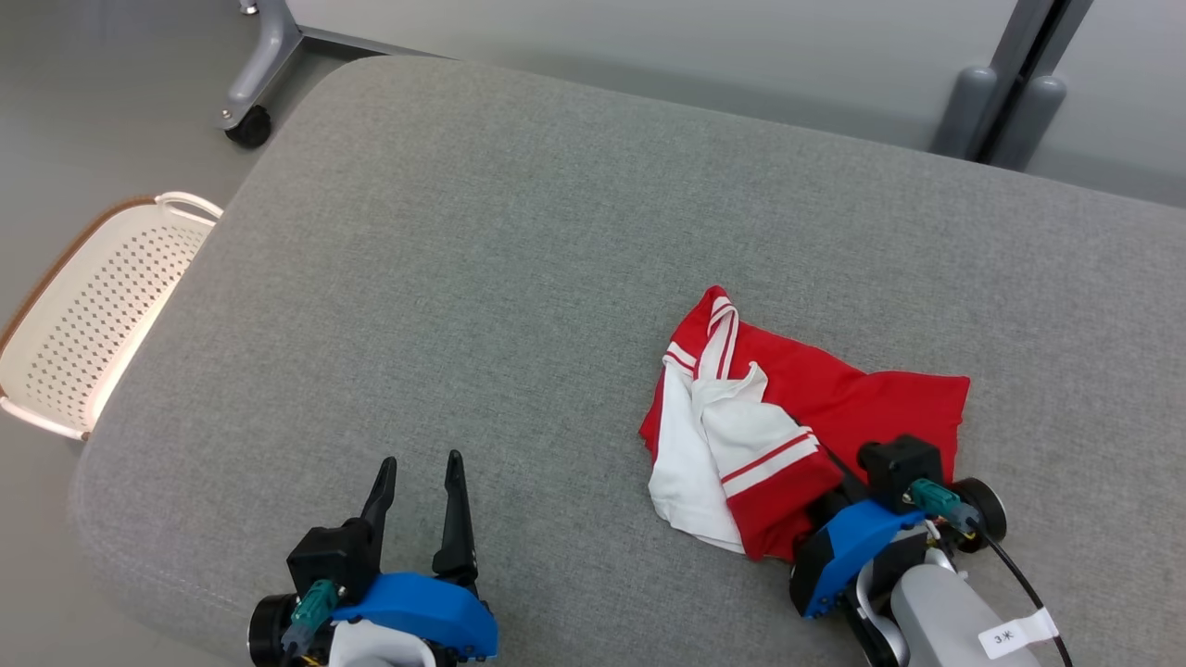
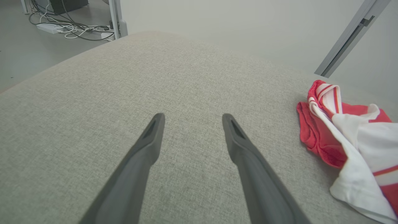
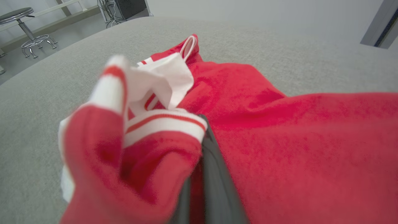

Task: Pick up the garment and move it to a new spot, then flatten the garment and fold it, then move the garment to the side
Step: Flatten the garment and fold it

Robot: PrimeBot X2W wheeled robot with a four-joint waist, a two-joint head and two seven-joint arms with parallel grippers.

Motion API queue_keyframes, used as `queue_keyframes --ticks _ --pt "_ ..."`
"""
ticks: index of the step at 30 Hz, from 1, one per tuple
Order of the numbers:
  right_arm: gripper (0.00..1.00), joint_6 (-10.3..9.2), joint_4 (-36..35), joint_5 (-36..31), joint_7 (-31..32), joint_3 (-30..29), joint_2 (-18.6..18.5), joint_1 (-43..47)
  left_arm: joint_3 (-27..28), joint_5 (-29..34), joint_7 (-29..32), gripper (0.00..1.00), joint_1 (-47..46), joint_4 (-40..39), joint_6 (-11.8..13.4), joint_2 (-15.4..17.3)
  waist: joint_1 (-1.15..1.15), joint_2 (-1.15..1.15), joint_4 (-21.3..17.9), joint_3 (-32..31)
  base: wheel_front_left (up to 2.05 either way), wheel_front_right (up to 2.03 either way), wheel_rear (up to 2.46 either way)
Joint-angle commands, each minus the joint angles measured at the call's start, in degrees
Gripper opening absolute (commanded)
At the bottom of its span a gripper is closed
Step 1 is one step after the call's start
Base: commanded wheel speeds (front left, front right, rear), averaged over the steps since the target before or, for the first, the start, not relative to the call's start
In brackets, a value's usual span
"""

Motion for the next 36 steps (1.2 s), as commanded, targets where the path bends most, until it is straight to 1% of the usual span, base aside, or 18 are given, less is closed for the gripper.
queue_keyframes --ticks 1,6,14,17,22,26,28,30,32,36 --pt "0.00 0.02 -0.08 0.25 -0.15 1.03 0.05 -1.38 -0.23 -0.22 -0.25 1.00 -0.96 -0.48 0.14 -0.02 0.00 -0.01 0.39 0.19 0.00 0.00 0.00" --pt "0.00 0.01 -0.36 1.61 -0.15 2.96 0.08 -2.51 -1.01 -0.65 -0.25 1.00 -1.31 -1.23 0.33 -0.02 0.00 -0.01 1.39 0.13 0.00 0.00 0.00" --pt "0.00 0.01 1.04 0.76 -0.15 5.15 0.15 -3.12 -0.49 -0.66 -0.25 1.00 -0.26 -1.30 -0.07 -0.03 0.00 -0.01 1.69 -0.68 0.00 0.00 0.00" --pt "0.00 0.02 1.29 1.26 -0.15 7.38 0.18 -3.32 -0.53 -0.59 -0.25 1.00 -0.17 -1.48 -0.17 -0.03 0.00 -0.01 1.67 -0.93 0.00 0.00 0.00" --pt "0.00 0.02 0.44 3.92 -0.15 13.11 0.16 -3.99 -0.96 -0.39 -0.25 1.00 -0.24 -1.48 -0.53 -0.03 0.00 -0.01 2.17 -1.32 0.00 0.00 0.00" --pt "0.00 0.01 -2.16 8.82 -0.15 18.83 0.22 -4.22 -0.72 -0.07 -0.25 1.00 -0.26 -1.28 -0.61 -0.03 0.00 -0.01 2.24 -1.72 0.00 0.00 0.00" --pt "0.00 0.01 -2.61 10.70 -0.15 20.29 -0.02 -4.32 -0.16 0.32 -0.25 1.00 0.18 -1.12 -0.68 -0.01 0.00 -0.01 1.72 -2.13 0.00 0.00 0.00" --pt "0.00 0.01 -3.34 11.74 -0.16 19.93 -0.07 -4.41 0.48 0.80 -0.25 1.00 0.50 -1.00 -0.84 -0.07 0.00 -0.01 0.89 -2.53 0.00 0.00 0.00" --pt "0.00 0.01 -4.20 12.13 -0.16 18.06 -0.39 -4.06 1.19 1.26 -0.25 1.00 0.64 -0.94 -1.05 -0.03 0.00 -0.01 -0.26 -3.02 0.00 0.00 0.00" --pt "0.00 0.01 -5.80 10.89 -0.15 11.22 -0.71 -1.93 2.08 1.80 -0.25 1.00 0.74 -1.09 -1.31 -0.04 0.00 -0.01 -3.11 -4.05 0.00 0.00 0.00"
